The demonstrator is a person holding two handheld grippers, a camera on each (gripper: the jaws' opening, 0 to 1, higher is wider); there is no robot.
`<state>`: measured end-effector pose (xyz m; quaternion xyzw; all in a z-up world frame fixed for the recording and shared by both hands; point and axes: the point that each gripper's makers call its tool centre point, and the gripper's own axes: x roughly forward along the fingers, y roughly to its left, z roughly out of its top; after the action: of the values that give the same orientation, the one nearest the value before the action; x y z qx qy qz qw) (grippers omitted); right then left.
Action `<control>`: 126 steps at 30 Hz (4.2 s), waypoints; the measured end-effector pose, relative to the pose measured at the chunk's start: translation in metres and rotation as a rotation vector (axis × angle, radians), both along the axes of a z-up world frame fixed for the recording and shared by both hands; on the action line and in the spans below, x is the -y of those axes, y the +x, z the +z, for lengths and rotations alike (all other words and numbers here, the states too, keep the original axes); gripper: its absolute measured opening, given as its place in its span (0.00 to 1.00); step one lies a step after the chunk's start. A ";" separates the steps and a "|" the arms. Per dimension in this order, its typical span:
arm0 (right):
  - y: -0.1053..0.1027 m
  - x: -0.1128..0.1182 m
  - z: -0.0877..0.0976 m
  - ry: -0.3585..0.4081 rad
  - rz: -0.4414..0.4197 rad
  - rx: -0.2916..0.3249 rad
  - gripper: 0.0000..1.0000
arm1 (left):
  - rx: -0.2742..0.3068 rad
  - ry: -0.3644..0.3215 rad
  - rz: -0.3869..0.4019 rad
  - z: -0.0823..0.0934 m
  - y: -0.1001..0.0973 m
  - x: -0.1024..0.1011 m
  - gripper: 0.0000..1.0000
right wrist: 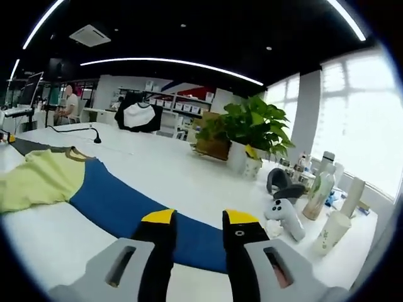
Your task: Fold the garment on the visible template until the final outline fits inside the template.
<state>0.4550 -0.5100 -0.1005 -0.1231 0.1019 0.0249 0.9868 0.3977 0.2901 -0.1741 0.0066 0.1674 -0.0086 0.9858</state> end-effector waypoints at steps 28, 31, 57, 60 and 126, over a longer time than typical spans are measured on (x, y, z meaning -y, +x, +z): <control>-0.025 -0.073 0.033 -0.081 0.114 0.101 0.99 | 0.283 0.064 -0.050 0.075 -0.029 0.084 1.00; -0.030 -0.079 0.035 -0.057 0.122 0.113 0.99 | 0.315 0.062 -0.072 0.082 -0.035 0.095 1.00; -0.089 -0.158 0.039 0.002 0.272 0.095 0.93 | 0.347 -0.059 -0.215 0.092 -0.068 0.151 1.00; -0.097 -0.170 0.041 0.021 0.305 0.100 0.93 | 0.345 -0.071 -0.236 0.093 -0.069 0.158 1.00; -0.195 -0.333 -0.084 0.022 0.853 -0.350 0.28 | 0.323 -0.080 -0.409 0.098 -0.084 0.238 0.87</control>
<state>0.2598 -0.1774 -0.1847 -0.1373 0.2069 0.4503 0.8577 0.3135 0.0522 -0.0762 0.0025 0.0029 -0.2129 0.9771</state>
